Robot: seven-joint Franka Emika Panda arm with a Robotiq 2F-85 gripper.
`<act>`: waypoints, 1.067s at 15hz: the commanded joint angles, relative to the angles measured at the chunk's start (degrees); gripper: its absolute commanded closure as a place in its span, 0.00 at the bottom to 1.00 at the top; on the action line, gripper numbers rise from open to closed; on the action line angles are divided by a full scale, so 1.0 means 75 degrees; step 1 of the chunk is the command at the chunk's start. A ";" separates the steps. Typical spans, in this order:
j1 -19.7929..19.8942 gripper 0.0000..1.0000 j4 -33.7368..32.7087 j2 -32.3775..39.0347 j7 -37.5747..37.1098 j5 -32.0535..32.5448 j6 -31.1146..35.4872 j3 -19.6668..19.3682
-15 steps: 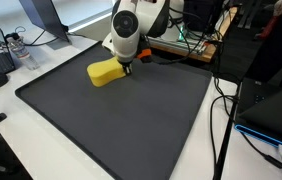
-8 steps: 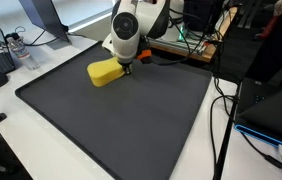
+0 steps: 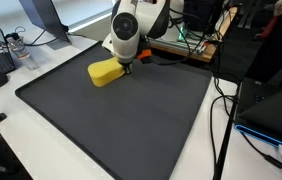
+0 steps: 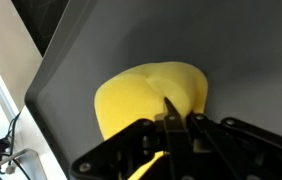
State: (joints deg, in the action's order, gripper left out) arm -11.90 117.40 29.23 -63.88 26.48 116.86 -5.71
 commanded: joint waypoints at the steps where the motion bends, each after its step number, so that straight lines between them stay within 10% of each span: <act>1: -0.0021 0.98 -0.0116 0.0071 -0.0129 -0.0072 -0.0194 0.0057; 16: -0.0064 0.98 -0.0117 0.0071 -0.0177 0.0016 -0.0275 0.0041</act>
State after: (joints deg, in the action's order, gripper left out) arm -11.90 117.39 29.23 -63.88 26.48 116.49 -5.62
